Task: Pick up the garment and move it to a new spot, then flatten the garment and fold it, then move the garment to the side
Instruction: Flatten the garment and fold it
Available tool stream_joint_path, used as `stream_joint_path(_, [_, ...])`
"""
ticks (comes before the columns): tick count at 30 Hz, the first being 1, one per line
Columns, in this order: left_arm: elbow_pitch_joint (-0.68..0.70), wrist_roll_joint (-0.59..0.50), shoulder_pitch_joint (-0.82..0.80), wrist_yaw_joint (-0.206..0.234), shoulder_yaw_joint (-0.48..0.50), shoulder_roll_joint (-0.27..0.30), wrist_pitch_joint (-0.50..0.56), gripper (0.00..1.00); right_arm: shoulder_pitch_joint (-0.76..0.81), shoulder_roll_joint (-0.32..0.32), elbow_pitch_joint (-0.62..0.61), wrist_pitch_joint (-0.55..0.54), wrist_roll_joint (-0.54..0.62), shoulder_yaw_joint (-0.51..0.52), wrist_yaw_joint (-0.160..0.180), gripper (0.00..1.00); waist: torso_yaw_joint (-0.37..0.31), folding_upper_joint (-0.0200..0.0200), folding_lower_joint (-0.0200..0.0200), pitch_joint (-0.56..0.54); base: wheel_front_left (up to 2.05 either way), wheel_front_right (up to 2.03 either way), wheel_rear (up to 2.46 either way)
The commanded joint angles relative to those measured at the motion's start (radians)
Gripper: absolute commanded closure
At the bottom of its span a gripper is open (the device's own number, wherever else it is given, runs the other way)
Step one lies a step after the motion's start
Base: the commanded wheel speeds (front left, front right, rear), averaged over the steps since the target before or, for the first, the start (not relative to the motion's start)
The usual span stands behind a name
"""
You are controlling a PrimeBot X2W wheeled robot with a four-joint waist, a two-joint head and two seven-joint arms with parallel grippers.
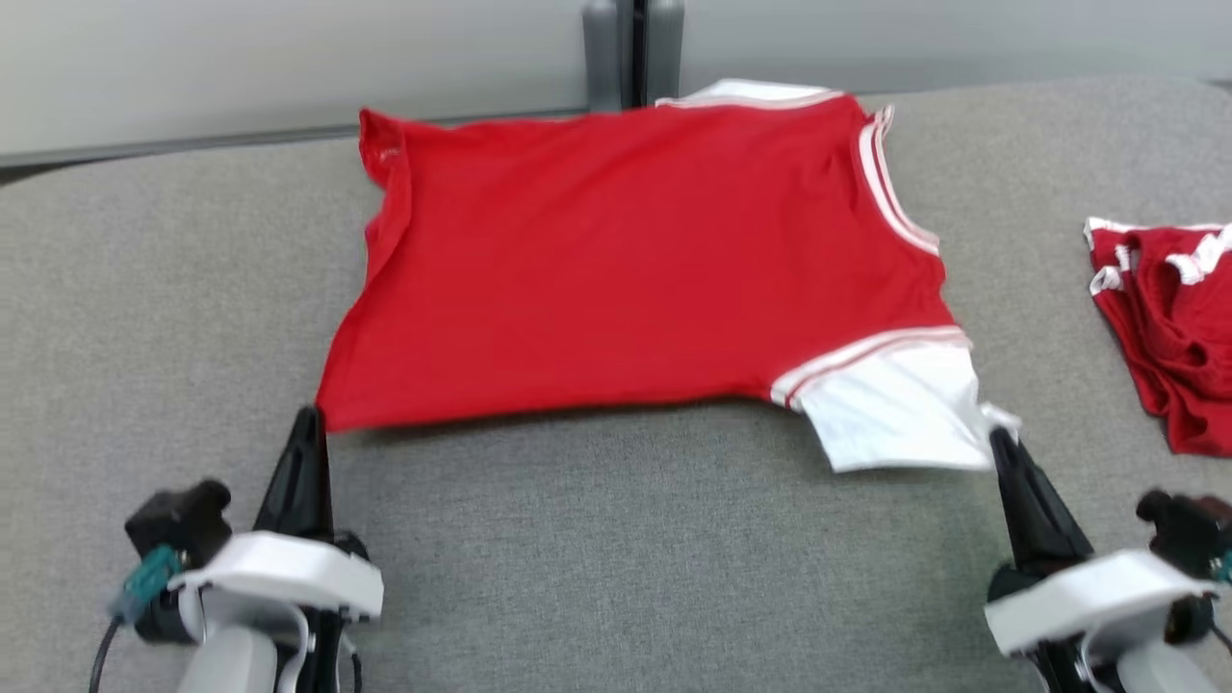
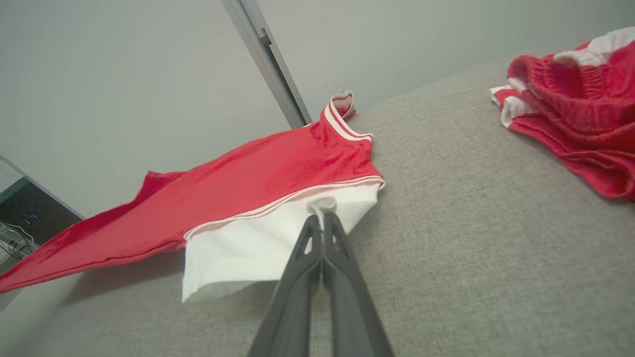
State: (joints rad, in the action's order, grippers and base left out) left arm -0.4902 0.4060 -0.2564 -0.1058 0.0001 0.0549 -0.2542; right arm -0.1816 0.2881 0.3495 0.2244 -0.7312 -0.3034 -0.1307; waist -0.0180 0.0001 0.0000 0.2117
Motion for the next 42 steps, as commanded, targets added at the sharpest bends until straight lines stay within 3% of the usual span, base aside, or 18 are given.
stream_joint_path(1, [0.037, 0.004, 0.037, 0.010, 0.003, 0.006, 0.007, 1.00, 0.049, 0.003, -0.032, -0.025, 0.013, 0.024, 0.000, 1.00, 0.006, -0.0001, 0.0000, -0.040, 0.00, 0.00, 0.00])
stream_joint_path(7, [0.269, 0.003, 0.239, 0.072, -0.003, 0.009, 0.126, 1.00, 0.278, -0.034, -0.248, -0.215, 0.102, 0.155, 0.000, 1.00, 0.006, -0.0001, 0.0000, -0.101, 0.00, 0.00, 0.00])
stream_joint_path(8, [0.345, 0.005, 0.302, 0.096, -0.005, 0.010, 0.174, 1.00, 0.347, -0.056, -0.320, -0.286, 0.132, 0.197, 0.000, 1.00, 0.004, -0.0001, 0.0000, -0.119, 0.00, 0.00, 0.00])
stream_joint_path(19, [0.605, 0.015, 0.488, 0.169, -0.006, 0.045, 0.402, 1.00, 0.546, -0.173, -0.602, -0.588, 0.231, 0.324, 0.000, 1.00, -0.003, -0.0001, 0.0000, -0.148, 0.00, 0.00, 0.00])
stream_joint_path(29, [0.608, 0.061, 0.415, 0.194, -0.012, 0.033, 0.479, 1.00, 0.415, -0.200, -0.581, -0.557, 0.257, 0.330, 0.000, 1.00, -0.005, -0.0001, 0.0000, -0.081, 0.00, 0.00, 0.00])
stream_joint_path(42, [0.444, 0.176, 0.138, 0.130, 0.006, 0.037, 0.499, 1.00, 0.062, -0.075, -0.321, -0.390, 0.225, 0.298, 0.000, 1.00, 0.033, -0.0001, 0.0000, 0.065, 0.00, 0.00, 0.00])
